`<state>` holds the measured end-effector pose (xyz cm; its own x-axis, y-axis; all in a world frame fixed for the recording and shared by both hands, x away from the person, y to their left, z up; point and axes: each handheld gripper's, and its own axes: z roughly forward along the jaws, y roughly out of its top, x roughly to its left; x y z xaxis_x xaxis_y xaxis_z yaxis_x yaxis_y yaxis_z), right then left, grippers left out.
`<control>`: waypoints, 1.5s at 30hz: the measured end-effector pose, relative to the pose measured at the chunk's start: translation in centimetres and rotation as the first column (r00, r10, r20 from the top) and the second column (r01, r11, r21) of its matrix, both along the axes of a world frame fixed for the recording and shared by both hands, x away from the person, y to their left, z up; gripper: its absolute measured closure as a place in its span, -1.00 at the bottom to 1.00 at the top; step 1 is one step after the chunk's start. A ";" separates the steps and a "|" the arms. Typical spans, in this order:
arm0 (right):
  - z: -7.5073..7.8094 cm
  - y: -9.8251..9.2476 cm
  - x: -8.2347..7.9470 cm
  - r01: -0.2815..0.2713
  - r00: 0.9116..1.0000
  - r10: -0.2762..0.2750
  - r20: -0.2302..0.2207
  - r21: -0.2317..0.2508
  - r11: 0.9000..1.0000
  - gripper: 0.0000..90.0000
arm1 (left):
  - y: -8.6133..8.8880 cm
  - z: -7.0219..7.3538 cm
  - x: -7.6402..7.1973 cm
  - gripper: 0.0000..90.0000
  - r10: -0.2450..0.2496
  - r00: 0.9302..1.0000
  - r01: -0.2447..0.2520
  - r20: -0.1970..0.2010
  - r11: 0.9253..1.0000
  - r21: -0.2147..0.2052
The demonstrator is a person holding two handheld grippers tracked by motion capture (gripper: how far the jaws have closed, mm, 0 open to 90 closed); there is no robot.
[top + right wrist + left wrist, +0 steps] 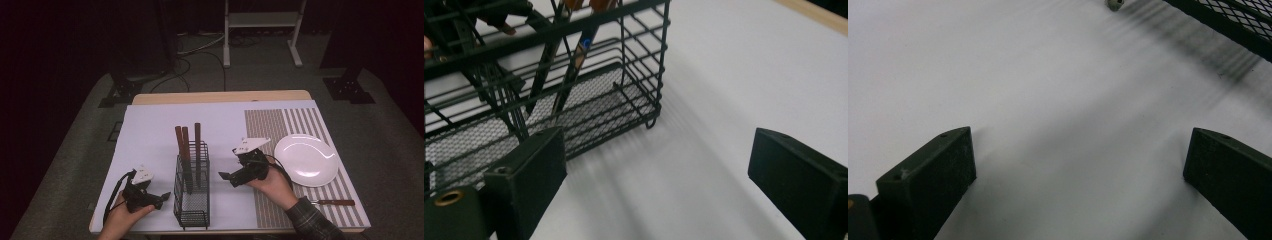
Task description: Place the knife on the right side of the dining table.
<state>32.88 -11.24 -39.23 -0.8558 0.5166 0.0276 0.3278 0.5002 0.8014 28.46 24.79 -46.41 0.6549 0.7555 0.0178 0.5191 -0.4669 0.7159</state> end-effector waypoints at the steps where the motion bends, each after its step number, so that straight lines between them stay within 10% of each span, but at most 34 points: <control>1: 0.2 0.0 0.1 -0.001 1.000 0.001 0.004 0.002 1.000 -0.84 | 0.0 0.0 0.0 -1.00 0.000 1.000 0.000 -0.001 1.000 -0.001; 19: 4.0 0.3 1.5 0.016 0.997 -0.020 0.068 0.059 0.998 -0.84 | 0.0 0.0 0.0 -1.00 0.000 1.000 0.000 -0.001 1.000 -0.001; 45: 7.1 3.4 4.5 -0.053 0.998 0.049 0.029 0.172 0.984 -0.82 | 0.0 0.0 0.0 -1.00 0.001 1.000 -0.001 0.003 1.000 -0.001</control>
<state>37.42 -7.83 -32.10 -0.8823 0.4618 0.0913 0.2846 0.3688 0.8849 28.46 24.78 -46.42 0.6540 0.7563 0.0192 0.5174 -0.4656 0.7180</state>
